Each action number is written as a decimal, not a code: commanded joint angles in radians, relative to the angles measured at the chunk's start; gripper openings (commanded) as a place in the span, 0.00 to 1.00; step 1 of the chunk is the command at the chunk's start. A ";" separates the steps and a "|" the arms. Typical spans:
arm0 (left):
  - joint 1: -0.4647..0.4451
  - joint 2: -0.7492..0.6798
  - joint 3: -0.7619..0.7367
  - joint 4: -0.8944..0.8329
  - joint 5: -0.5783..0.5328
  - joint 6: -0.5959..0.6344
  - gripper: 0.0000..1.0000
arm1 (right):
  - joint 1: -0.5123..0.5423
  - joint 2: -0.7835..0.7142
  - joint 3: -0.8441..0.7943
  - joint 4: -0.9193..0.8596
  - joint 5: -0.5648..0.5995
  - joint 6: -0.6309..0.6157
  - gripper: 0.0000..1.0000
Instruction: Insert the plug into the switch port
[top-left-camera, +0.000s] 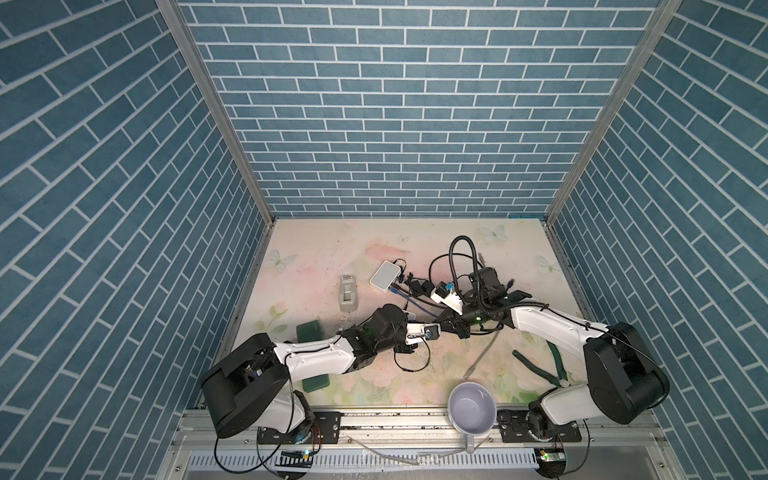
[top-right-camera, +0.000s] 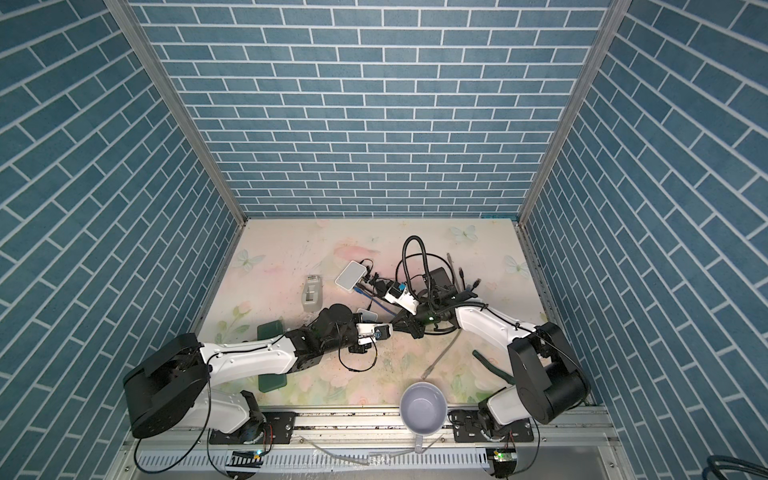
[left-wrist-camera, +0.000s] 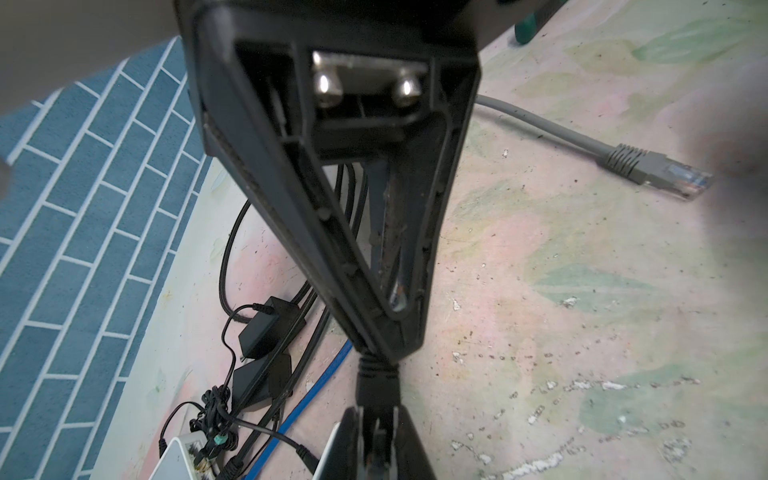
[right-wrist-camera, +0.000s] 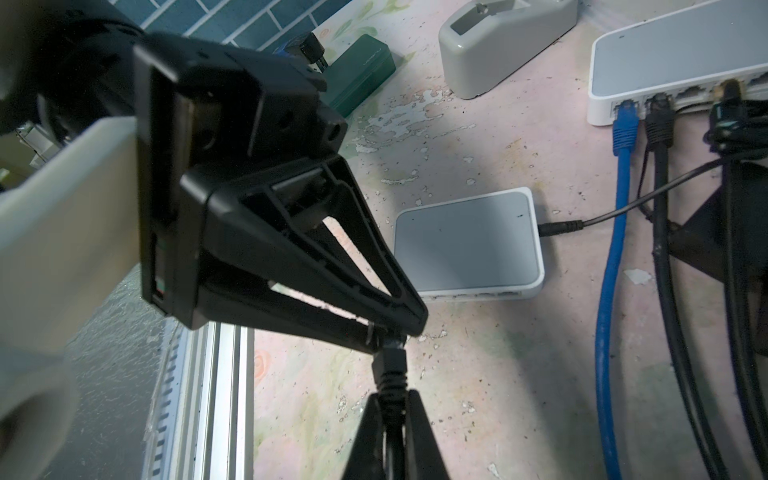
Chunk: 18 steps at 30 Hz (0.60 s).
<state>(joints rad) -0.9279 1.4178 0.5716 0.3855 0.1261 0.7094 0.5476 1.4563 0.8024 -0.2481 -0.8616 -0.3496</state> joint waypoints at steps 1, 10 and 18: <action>-0.004 -0.015 0.024 -0.036 0.046 0.002 0.03 | 0.001 -0.054 -0.022 0.077 0.033 -0.045 0.00; 0.000 -0.036 0.063 -0.200 0.137 -0.005 0.03 | 0.045 -0.223 -0.276 0.414 0.167 -0.267 0.48; 0.012 -0.036 0.100 -0.260 0.192 -0.008 0.03 | 0.084 -0.233 -0.315 0.480 0.198 -0.356 0.52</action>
<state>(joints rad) -0.9207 1.4006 0.6392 0.1715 0.2687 0.7086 0.6201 1.2358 0.5106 0.1616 -0.6907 -0.6071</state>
